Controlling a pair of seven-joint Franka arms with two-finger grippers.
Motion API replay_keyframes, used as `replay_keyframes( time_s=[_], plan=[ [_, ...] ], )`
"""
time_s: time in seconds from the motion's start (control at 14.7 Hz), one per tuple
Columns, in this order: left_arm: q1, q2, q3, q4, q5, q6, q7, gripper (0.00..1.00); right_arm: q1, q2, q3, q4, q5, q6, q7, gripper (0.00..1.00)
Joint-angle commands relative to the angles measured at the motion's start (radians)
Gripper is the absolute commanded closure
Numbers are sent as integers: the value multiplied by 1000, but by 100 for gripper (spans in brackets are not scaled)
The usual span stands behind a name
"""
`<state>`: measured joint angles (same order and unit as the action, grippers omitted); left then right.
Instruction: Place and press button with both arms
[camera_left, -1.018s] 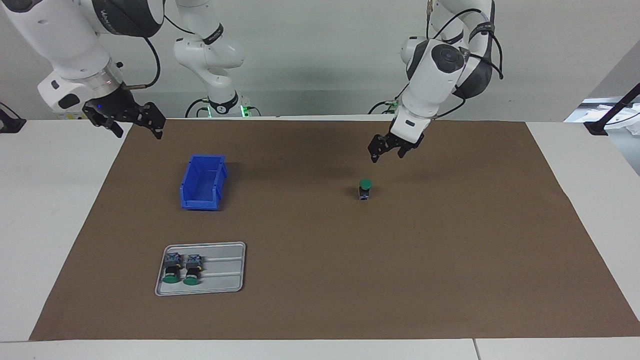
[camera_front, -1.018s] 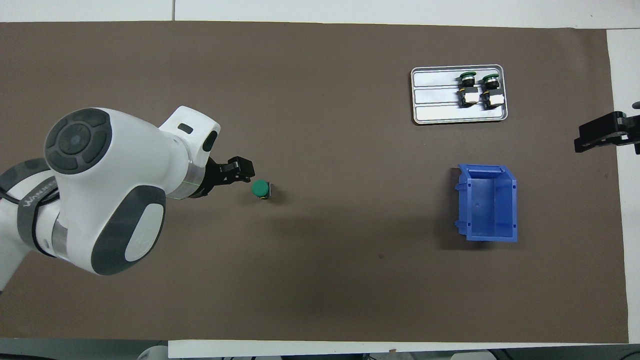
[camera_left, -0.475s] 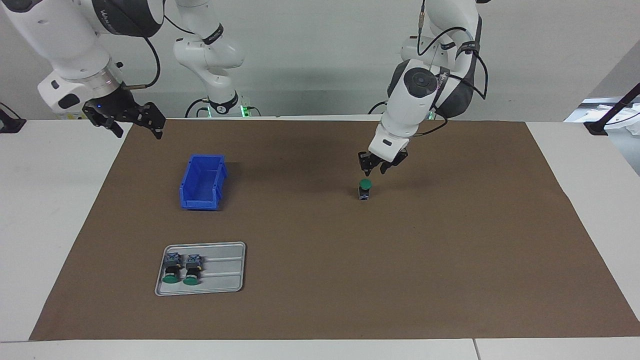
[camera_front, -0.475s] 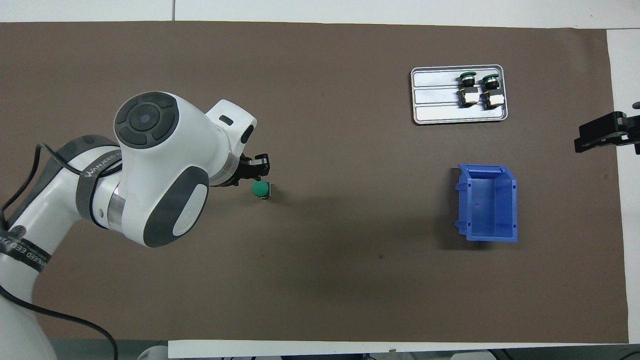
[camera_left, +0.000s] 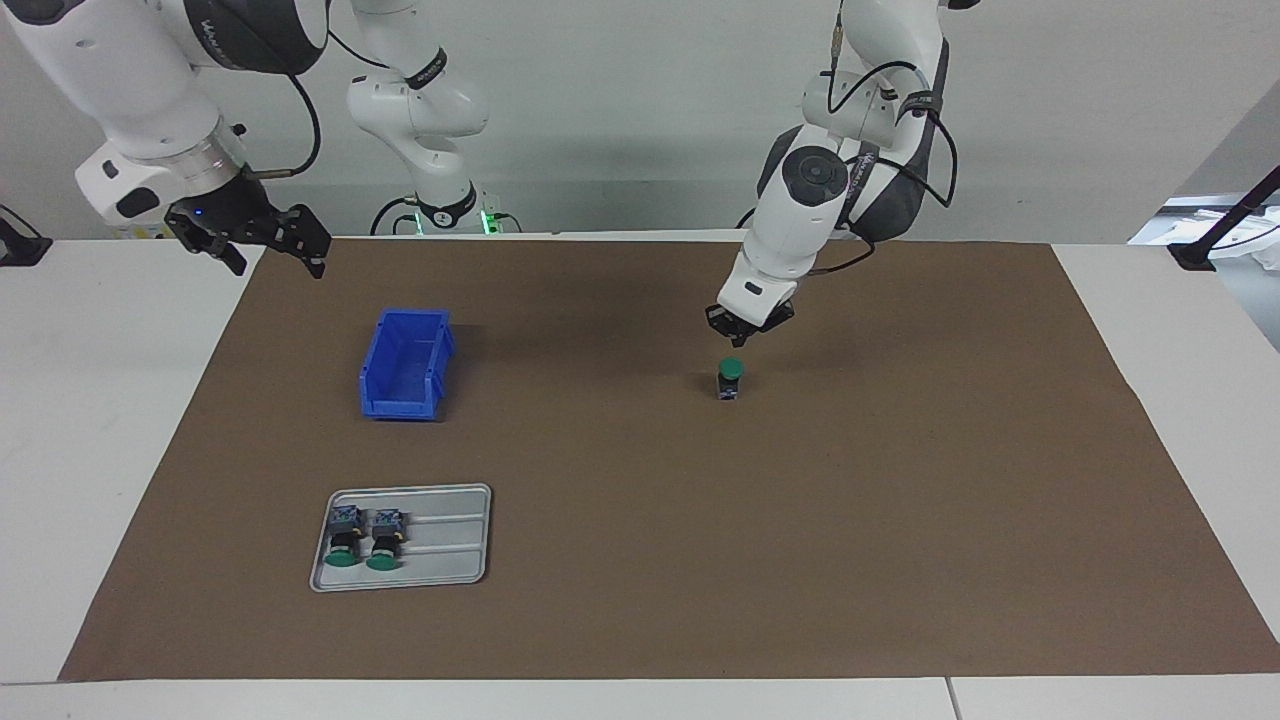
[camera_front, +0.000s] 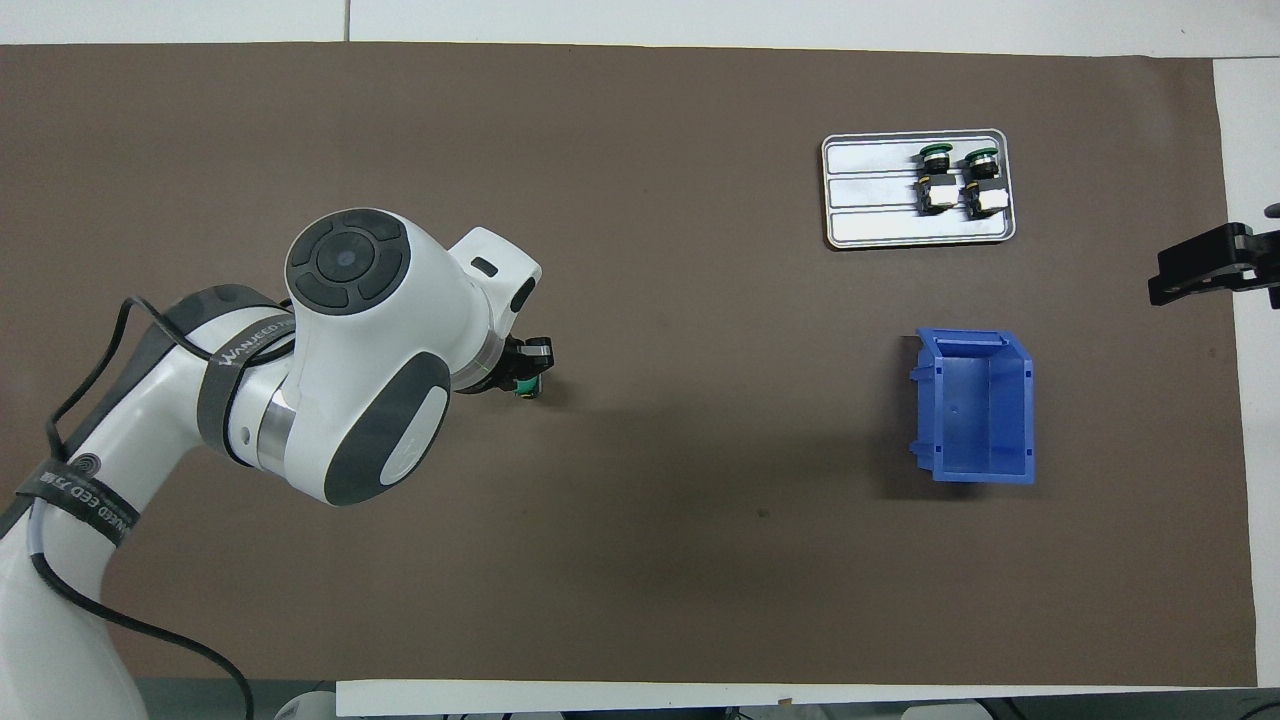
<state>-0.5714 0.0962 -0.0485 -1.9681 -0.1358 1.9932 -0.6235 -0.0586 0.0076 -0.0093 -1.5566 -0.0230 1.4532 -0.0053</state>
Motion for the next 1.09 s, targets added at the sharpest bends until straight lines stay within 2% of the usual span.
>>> replay_keyframes(
  time_s=[0.0,0.34,1.02],
  plan=[
    [-18,8,10,-23,22,48,-18,97,-7,-24,5,-26,5,-1,-19,1],
    [-18,46,10,-34,22,95,-19,96,-7,-24,5,-27,5,-1,-19,1],
    [-19,63,9,-61,24,141,-13,95,-7,-24,5,-28,3,-1,-21,1]
  ],
)
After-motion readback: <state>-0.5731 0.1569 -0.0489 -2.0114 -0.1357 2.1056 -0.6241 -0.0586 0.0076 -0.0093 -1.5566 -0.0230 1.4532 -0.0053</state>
